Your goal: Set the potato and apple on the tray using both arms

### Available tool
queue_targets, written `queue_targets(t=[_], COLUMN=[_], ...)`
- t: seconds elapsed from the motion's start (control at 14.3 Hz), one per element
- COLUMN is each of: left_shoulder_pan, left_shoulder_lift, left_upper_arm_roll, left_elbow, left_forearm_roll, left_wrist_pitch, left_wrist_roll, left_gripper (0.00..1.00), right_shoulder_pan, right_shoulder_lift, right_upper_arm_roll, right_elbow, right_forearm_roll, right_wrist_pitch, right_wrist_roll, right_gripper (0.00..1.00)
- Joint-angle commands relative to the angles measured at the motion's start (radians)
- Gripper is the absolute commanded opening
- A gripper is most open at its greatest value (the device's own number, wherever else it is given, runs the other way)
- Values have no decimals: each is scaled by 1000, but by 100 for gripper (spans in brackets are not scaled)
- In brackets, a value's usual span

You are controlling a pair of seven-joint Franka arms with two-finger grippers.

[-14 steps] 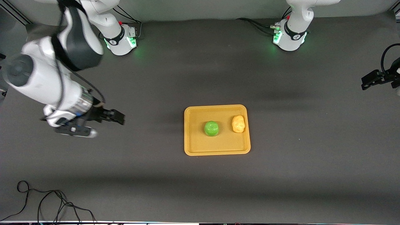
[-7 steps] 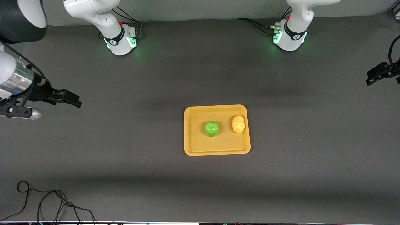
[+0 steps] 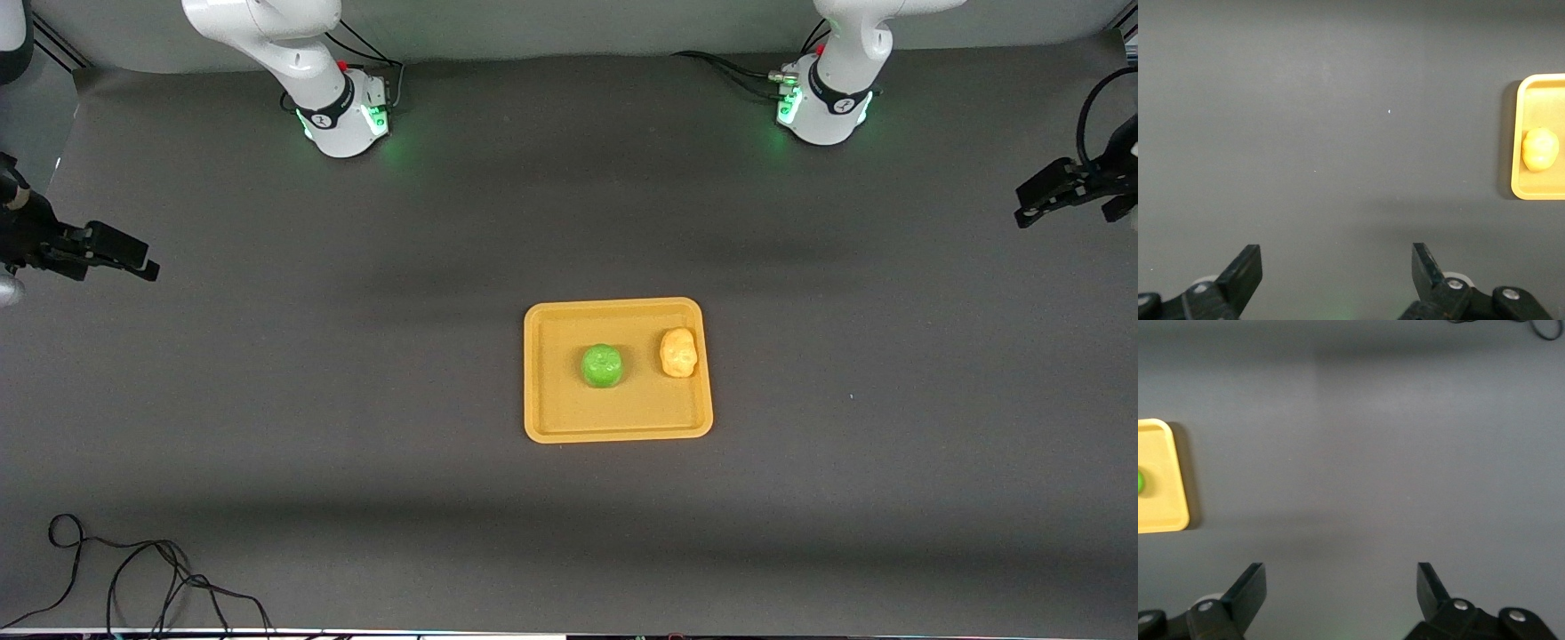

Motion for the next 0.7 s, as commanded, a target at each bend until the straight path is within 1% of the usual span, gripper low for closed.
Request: queue_targets(t=[0.0, 0.07, 0.14, 0.28, 0.42, 0.49, 0.63], left_shoulder_pan=[73, 96, 99, 93, 95, 93, 96], left_shoulder_lift=[-1, -1, -1, -1, 1, 2, 5], left_upper_arm_roll=[-78, -98, -101, -100, -95, -95, -92], left_elbow=[31, 33, 33, 33, 33, 33, 33], left_forearm_roll=[-35, -38, -40, -40, -43, -50, -66], left_wrist_pitch=[-40, -44, -50, -61, -61, -60, -60], left_wrist_roll=[-21, -21, -18, -18, -4, -2, 8], left_gripper=[100, 100, 100, 100, 100, 100, 100], right_shoulder_pan=[-56, -58, -58, -53, -52, -47, -48], right_shoulder_lift=[-73, -76, -76, -76, -76, -76, -73], right_upper_arm_roll=[82, 79, 76, 47, 21, 1, -6], right_elbow=[-65, -64, -57, -51, -51, -48, -36], right_forearm_roll=[-35, -24, -24, -21, 34, 48, 48], right_wrist_pitch=[-8, -28, -46, -60, -62, -62, -63], right_wrist_roll=[-10, 2, 2, 3, 9, 8, -4], right_gripper=[100, 100, 100, 100, 100, 100, 100])
